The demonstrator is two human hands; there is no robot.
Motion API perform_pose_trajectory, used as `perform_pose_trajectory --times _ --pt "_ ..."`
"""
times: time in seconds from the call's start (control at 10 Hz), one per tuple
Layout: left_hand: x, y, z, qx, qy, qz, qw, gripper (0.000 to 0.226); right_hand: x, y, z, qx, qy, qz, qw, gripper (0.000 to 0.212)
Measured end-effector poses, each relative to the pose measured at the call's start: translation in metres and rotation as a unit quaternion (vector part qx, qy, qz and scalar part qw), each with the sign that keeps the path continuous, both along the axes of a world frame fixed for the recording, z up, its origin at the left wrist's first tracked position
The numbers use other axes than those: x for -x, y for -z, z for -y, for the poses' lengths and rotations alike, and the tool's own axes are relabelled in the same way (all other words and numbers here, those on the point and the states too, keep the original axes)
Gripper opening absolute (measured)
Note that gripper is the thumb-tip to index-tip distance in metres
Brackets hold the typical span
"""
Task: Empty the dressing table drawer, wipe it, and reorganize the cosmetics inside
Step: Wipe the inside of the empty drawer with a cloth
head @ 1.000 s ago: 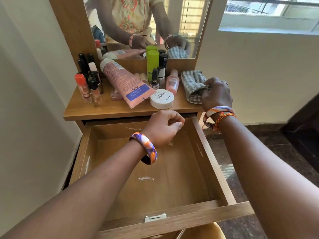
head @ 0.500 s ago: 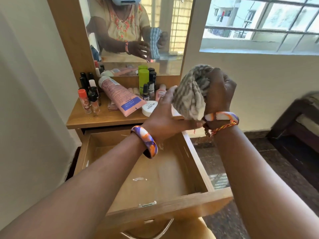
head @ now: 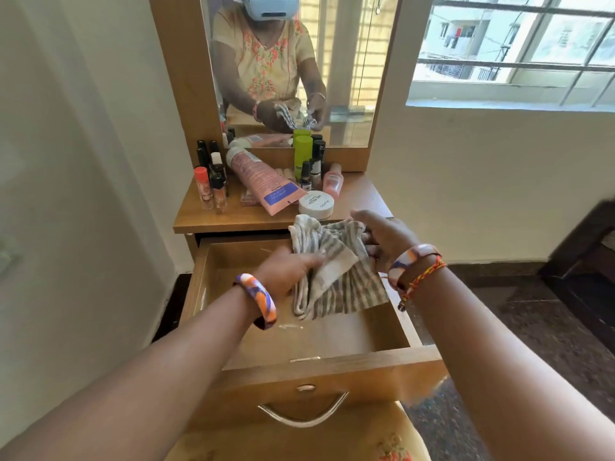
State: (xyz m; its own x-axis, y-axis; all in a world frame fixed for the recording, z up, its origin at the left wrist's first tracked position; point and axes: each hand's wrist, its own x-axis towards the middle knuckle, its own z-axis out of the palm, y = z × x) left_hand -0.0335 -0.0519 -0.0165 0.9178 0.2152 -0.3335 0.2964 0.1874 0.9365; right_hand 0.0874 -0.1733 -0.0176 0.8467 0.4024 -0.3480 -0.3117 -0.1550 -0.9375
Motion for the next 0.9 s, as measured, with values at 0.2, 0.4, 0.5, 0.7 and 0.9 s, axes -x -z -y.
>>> perform_pose_trajectory --times 0.2,0.4,0.5,0.7,0.9 --pt "0.002 -0.015 -0.029 0.070 0.070 -0.031 0.995 0.017 0.020 0.000 0.014 -0.065 -0.225 0.011 0.972 0.080" --pt "-0.117 0.276 -0.249 0.275 -0.118 -0.095 0.949 0.064 0.017 -0.002 0.002 -0.145 -0.456 -0.027 0.878 0.106" --pt "-0.102 0.291 -0.277 0.285 -0.178 -0.145 0.931 0.071 0.019 -0.002 0.001 -0.042 -0.433 0.003 0.900 0.069" --pt "0.018 0.029 -0.061 0.216 0.034 -0.062 0.974 0.066 0.014 0.028 -0.010 0.028 -0.103 -0.048 0.993 0.027" --pt "0.014 0.040 -0.038 0.165 -0.060 -0.002 0.984 0.040 0.004 0.057 -0.018 0.204 -0.034 0.028 0.978 0.027"
